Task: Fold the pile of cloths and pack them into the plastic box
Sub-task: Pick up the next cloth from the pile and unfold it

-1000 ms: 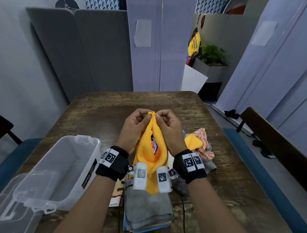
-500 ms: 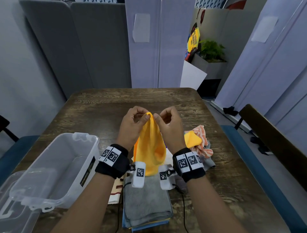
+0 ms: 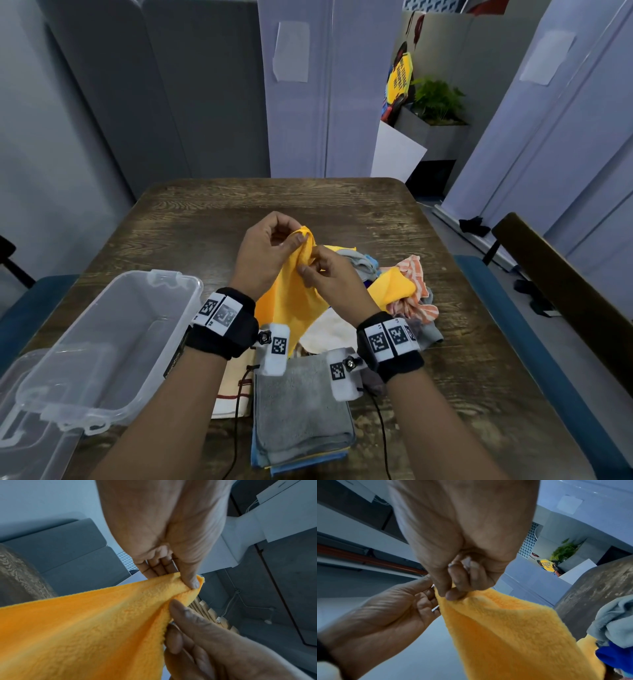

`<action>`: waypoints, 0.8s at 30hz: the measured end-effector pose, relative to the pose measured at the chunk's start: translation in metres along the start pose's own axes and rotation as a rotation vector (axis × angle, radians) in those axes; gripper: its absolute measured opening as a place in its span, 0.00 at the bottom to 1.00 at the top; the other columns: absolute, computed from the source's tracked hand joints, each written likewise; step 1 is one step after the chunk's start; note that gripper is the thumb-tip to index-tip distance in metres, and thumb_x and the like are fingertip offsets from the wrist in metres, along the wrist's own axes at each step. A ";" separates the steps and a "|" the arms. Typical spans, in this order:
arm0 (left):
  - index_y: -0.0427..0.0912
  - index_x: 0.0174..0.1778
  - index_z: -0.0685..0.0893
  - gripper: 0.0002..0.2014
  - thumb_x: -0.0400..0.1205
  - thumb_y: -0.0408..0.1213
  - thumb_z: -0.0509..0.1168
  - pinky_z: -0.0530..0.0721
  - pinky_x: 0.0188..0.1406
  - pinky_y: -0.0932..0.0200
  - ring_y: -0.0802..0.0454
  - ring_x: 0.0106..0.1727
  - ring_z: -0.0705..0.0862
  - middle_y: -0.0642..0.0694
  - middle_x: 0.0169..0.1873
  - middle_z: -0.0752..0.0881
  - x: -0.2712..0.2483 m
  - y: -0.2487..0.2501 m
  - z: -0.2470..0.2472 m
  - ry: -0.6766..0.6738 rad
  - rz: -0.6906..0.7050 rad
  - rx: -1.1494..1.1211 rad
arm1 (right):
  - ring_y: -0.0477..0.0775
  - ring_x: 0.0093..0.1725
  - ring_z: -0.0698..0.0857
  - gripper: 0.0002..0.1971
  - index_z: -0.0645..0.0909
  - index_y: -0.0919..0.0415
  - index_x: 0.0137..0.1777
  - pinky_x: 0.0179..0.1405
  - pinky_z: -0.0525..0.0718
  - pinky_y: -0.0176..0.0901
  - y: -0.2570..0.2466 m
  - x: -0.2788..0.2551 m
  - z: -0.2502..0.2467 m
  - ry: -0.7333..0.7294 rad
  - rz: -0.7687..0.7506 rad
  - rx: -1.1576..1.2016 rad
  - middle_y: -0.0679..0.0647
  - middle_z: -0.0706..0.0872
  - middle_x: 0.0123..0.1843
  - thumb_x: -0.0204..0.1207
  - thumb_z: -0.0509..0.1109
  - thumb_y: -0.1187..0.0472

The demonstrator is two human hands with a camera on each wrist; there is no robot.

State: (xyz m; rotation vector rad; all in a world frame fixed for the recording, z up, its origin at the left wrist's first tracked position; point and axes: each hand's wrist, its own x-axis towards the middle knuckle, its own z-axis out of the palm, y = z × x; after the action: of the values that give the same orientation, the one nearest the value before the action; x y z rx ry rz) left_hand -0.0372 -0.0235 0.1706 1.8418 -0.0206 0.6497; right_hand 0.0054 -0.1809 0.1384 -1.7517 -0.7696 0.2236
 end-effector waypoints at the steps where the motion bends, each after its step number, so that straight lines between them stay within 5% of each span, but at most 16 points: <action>1: 0.43 0.48 0.85 0.04 0.81 0.33 0.74 0.86 0.50 0.53 0.50 0.48 0.87 0.47 0.44 0.88 0.000 -0.002 -0.001 -0.006 -0.006 0.013 | 0.45 0.38 0.79 0.06 0.82 0.56 0.51 0.40 0.76 0.40 0.000 0.001 -0.001 -0.027 -0.021 -0.047 0.48 0.81 0.37 0.83 0.72 0.54; 5: 0.44 0.46 0.85 0.06 0.80 0.31 0.74 0.85 0.50 0.55 0.52 0.48 0.86 0.48 0.44 0.88 0.001 -0.006 -0.006 0.058 -0.030 0.049 | 0.47 0.41 0.74 0.17 0.76 0.53 0.36 0.38 0.71 0.41 -0.002 0.004 -0.008 -0.166 0.010 -0.389 0.50 0.73 0.43 0.79 0.74 0.44; 9: 0.40 0.48 0.84 0.05 0.81 0.32 0.74 0.83 0.50 0.60 0.56 0.47 0.84 0.48 0.44 0.87 0.006 -0.012 -0.019 0.162 -0.044 0.048 | 0.51 0.29 0.69 0.28 0.67 0.58 0.28 0.30 0.64 0.45 0.007 0.003 -0.023 -0.387 0.214 -0.656 0.53 0.67 0.29 0.85 0.64 0.41; 14: 0.41 0.49 0.83 0.04 0.82 0.31 0.72 0.83 0.50 0.54 0.54 0.47 0.83 0.47 0.45 0.86 0.006 -0.025 -0.030 0.232 -0.066 0.093 | 0.54 0.36 0.76 0.23 0.72 0.54 0.31 0.33 0.67 0.48 0.010 0.009 -0.040 -0.134 0.167 -0.748 0.51 0.72 0.34 0.87 0.62 0.44; 19: 0.49 0.48 0.79 0.06 0.85 0.35 0.70 0.81 0.50 0.56 0.54 0.47 0.81 0.50 0.46 0.83 0.014 -0.030 -0.038 0.328 -0.099 0.090 | 0.50 0.51 0.77 0.13 0.84 0.56 0.50 0.45 0.77 0.44 -0.006 0.013 -0.055 0.191 -0.076 -0.726 0.50 0.74 0.51 0.82 0.71 0.46; 24: 0.41 0.54 0.77 0.06 0.87 0.37 0.67 0.77 0.44 0.69 0.66 0.42 0.79 0.52 0.43 0.81 0.023 -0.021 -0.045 0.362 -0.081 0.079 | 0.50 0.53 0.79 0.07 0.80 0.56 0.53 0.53 0.81 0.43 -0.036 0.018 -0.068 0.157 -0.249 -0.567 0.49 0.77 0.55 0.82 0.73 0.54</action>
State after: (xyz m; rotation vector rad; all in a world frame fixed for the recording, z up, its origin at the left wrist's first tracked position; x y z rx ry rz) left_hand -0.0296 0.0303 0.1726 1.7658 0.3207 0.9276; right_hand 0.0402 -0.2191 0.1976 -2.1413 -0.9878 -0.3297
